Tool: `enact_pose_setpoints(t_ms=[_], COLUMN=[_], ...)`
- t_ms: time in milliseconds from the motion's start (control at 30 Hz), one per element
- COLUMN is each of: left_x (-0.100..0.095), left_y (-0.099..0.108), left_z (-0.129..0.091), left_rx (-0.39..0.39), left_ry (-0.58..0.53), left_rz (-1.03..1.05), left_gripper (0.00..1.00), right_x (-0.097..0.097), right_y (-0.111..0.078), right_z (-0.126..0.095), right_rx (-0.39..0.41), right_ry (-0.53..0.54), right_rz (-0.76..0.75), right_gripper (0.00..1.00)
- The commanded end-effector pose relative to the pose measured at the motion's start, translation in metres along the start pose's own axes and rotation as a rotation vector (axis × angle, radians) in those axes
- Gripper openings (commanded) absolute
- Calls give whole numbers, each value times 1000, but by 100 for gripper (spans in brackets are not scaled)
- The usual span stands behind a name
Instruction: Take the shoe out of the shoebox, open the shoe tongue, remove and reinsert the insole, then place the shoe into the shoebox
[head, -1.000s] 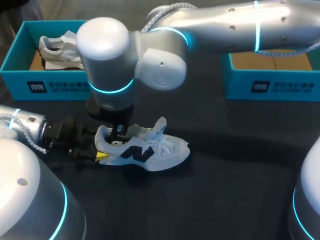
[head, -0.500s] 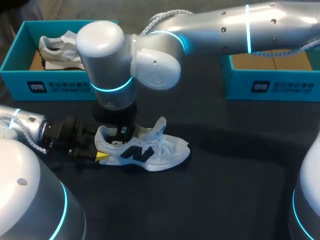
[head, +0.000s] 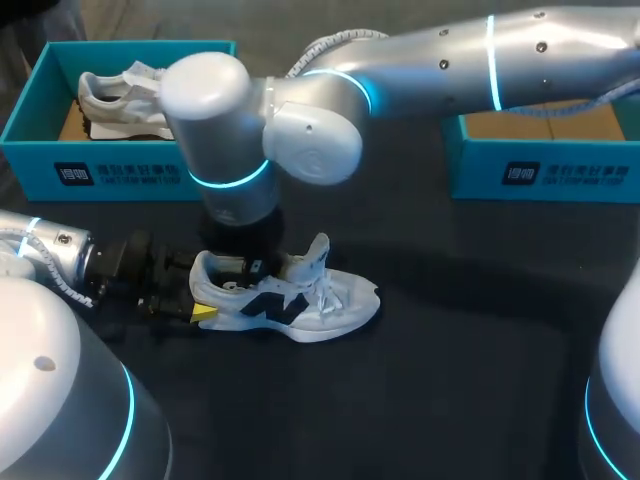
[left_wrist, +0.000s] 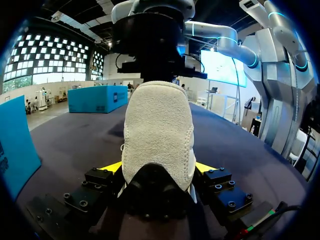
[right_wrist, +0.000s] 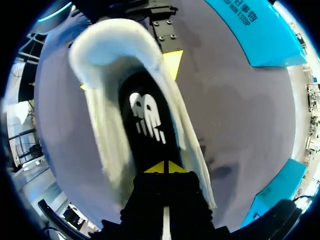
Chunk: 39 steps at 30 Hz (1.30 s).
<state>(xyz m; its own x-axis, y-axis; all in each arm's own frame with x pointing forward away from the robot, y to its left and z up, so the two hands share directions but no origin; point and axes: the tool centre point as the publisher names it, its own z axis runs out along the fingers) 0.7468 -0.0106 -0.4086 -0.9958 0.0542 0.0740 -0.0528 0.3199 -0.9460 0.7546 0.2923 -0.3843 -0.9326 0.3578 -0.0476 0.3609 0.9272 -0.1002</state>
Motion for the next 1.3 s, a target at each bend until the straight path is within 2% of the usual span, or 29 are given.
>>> enact_pose_setpoints(t_ms=[33, 167, 367, 500, 700, 967, 1233, 1300], left_x=[0, 0, 0, 0, 0, 0, 0, 0], left_y=[0, 0, 0, 0, 0, 0, 0, 0], left_z=[0, 0, 0, 0, 0, 0, 0, 0], left_rx=[0, 0, 0, 0, 0, 0, 0, 0], left_ry=[-3, -3, -3, -3, -3, -3, -3, -3], left_rz=[0, 0, 0, 0, 0, 0, 0, 0], left_gripper=[0, 0, 0, 0, 0, 0, 0, 0], right_x=[1, 7, 10, 9, 7, 7, 15, 17], right_y=[2, 5, 5, 7, 15, 23, 18, 16], right_z=[10, 12, 9, 6, 13, 38, 61, 65], right_rx=[-30, -68, -88, -100, -96, -59, -16, 1], right_ry=[-7, -41, -61, -77, -64, 2, 60, 70], right_rz=[1, 7, 15, 14, -1, -21, -17, -14], right_gripper=[0, 2, 32, 41, 45, 46, 42, 37])
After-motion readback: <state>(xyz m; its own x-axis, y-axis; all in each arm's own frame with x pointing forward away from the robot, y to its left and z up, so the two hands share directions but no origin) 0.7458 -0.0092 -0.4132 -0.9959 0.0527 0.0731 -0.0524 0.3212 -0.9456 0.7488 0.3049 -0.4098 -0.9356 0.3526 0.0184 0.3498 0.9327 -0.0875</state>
